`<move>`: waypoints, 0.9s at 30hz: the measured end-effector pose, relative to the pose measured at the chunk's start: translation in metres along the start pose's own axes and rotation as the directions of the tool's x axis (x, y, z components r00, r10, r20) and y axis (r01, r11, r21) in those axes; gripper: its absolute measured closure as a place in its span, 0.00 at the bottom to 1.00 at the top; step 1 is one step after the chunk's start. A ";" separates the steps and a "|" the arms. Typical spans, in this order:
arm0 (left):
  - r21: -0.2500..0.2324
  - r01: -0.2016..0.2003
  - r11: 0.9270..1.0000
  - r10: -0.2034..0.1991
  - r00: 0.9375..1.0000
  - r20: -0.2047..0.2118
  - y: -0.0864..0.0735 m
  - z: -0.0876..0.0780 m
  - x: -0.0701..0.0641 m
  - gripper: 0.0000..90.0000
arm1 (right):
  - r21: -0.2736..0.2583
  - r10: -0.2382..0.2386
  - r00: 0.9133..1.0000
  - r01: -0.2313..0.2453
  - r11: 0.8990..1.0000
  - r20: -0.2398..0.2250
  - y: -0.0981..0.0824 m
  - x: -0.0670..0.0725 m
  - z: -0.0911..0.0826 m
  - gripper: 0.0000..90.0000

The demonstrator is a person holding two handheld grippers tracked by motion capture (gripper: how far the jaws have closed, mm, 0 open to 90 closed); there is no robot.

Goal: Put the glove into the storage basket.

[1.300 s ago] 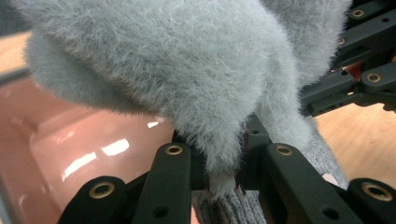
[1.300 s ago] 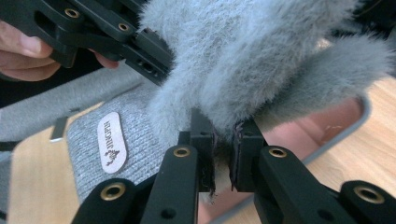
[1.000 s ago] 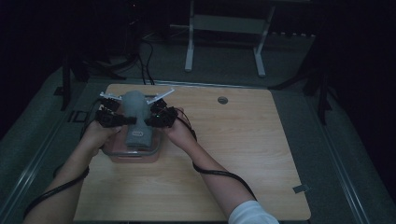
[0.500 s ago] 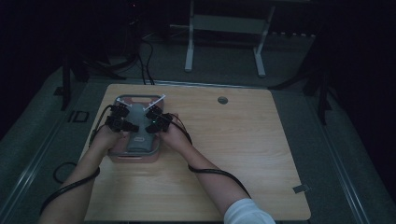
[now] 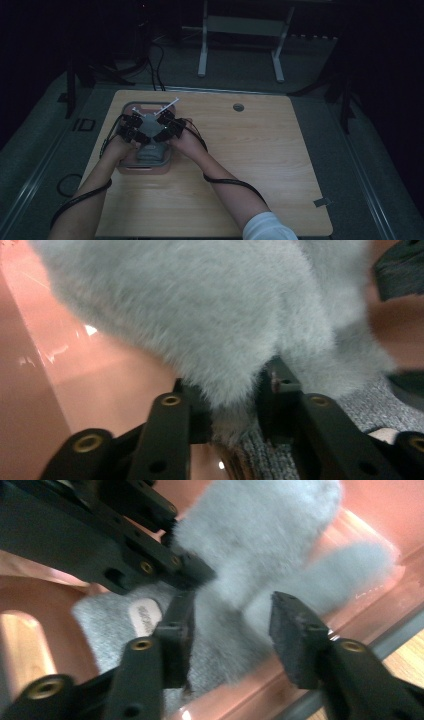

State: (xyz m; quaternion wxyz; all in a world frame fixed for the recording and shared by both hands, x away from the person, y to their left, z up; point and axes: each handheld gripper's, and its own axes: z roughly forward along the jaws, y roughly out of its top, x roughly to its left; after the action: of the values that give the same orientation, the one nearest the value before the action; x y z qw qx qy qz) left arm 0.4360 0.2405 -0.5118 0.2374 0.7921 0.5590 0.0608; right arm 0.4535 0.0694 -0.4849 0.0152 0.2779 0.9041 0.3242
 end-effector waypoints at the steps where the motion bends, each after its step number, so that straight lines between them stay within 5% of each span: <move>1: -0.009 0.008 1.000 -0.008 1.000 -0.005 0.000 -0.002 0.001 0.69 | -0.007 -0.007 1.000 0.007 1.000 0.002 0.000 0.000 -0.002 0.55; 5: -0.088 0.020 0.996 -0.023 0.999 -0.029 0.001 -0.017 0.000 0.53 | -0.021 -0.035 0.999 0.035 0.999 -0.001 0.000 0.002 -0.009 0.49; 7: -0.127 -0.004 0.992 -0.001 0.999 -0.042 0.001 -0.025 -0.004 0.45 | -0.020 -0.062 0.998 0.062 0.998 0.007 0.000 0.003 -0.011 0.45; 12: -0.201 -0.026 0.979 0.024 1.000 -0.008 -0.007 -0.043 -0.008 0.31 | -0.066 -0.061 0.997 0.058 0.996 -0.036 -0.004 0.000 -0.024 0.32; 17: -0.263 -0.029 0.964 0.033 0.999 0.012 -0.017 -0.060 -0.012 0.30 | -0.100 -0.092 0.993 0.084 0.991 -0.074 -0.008 0.001 -0.041 0.19; 21: -0.312 -0.022 0.950 0.035 0.999 0.038 -0.027 -0.071 -0.019 0.30 | -0.114 -0.112 0.991 0.103 0.988 -0.074 -0.014 -0.001 -0.053 0.19; 27: -0.338 -0.064 0.939 0.096 0.992 0.076 -0.039 -0.082 -0.041 0.30 | -0.125 -0.163 0.985 0.157 0.980 -0.047 -0.027 0.001 -0.071 0.19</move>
State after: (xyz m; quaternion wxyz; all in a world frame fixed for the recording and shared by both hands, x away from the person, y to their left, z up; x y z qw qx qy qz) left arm 0.3576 0.2386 -0.4500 0.3912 0.7643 0.4963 0.1281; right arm 0.4243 0.0116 -0.4449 0.0322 0.1935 0.9024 0.3837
